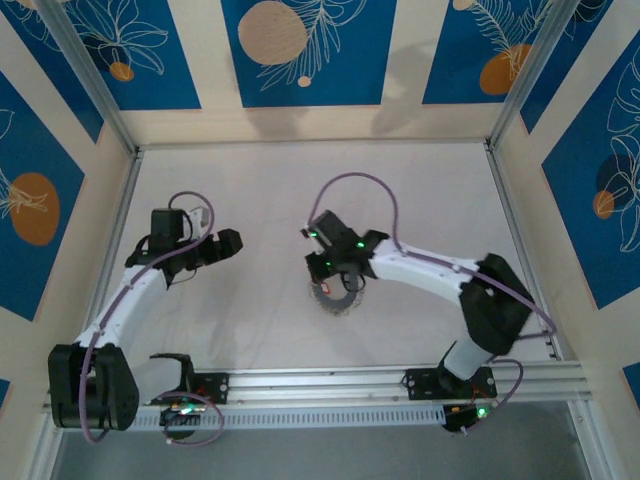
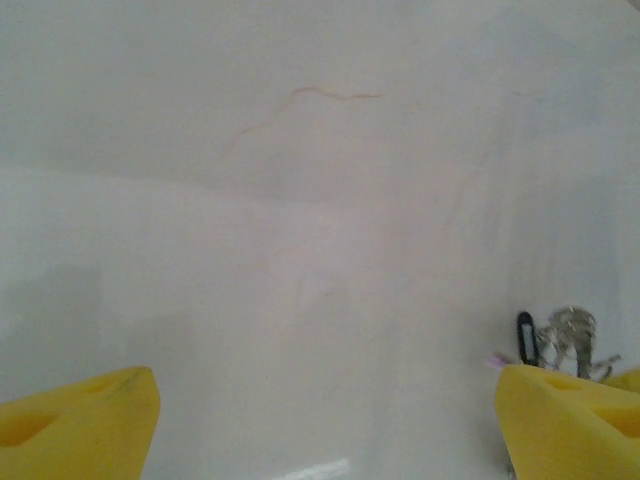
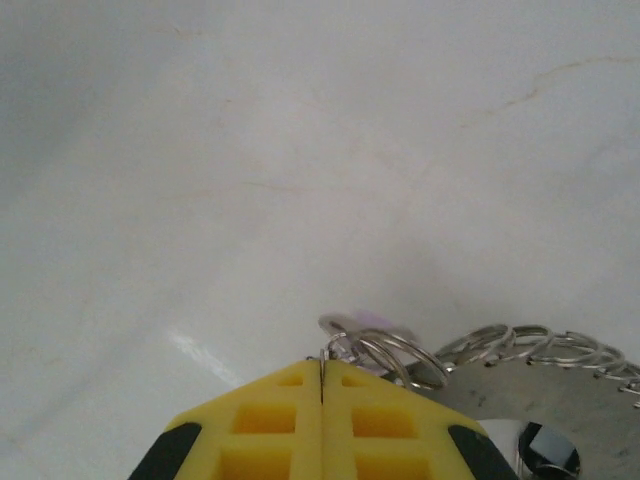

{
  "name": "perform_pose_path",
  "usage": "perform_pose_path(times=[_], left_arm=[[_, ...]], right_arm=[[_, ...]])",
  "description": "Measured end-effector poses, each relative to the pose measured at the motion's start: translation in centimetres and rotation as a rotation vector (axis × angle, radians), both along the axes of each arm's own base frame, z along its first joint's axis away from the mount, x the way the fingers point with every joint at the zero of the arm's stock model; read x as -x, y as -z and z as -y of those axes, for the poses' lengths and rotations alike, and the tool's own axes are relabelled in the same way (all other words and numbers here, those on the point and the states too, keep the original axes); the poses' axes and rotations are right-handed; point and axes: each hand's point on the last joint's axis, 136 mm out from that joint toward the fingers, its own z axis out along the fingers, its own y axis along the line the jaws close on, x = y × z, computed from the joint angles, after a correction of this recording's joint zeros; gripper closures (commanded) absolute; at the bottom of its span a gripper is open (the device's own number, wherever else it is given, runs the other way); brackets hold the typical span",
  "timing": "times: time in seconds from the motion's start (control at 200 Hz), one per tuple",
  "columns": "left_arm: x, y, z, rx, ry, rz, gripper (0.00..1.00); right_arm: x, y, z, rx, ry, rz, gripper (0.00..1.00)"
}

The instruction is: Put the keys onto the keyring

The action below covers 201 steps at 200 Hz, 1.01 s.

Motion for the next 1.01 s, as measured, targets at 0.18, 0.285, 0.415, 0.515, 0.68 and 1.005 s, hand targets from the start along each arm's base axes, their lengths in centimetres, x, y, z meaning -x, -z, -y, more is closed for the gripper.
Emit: perform_pose_path(times=[0.18,0.285,0.415,0.515,0.68,1.005], left_arm=[[0.7,-2.2,3.9,0.01,0.197,0.131,0.2],[1.1,-2.7,5.3,0.017,0.265,0.166,0.22],[2.6,-3.6,9.8,0.012,0.48,0.284,0.3],[3.9,-4.1,12.8,0.016,0.639,0.374,0.34],[5.4,-4.1,15.4,-0.04,0.823,0.51,0.35],[6.5,-5.6,17.6,-0.113,1.025,0.732,0.49]], right_arm=[[1.2,-1.9,1.6,-0.237,-0.126,0.135,1.0],[0.8,-3.3,1.6,-0.31,-0.156,0.195,1.0],[0.5,-5.4,3.3,-0.439,-0.193,0.288,1.0],[0.6,-6.3,4.3,-0.5,-0.226,0.357,1.0],[1.7,-7.3,3.9,-0.566,-0.334,0.414,1.0],[3.7,-10.4,3.3,-0.646,-0.509,0.547,1.0]])
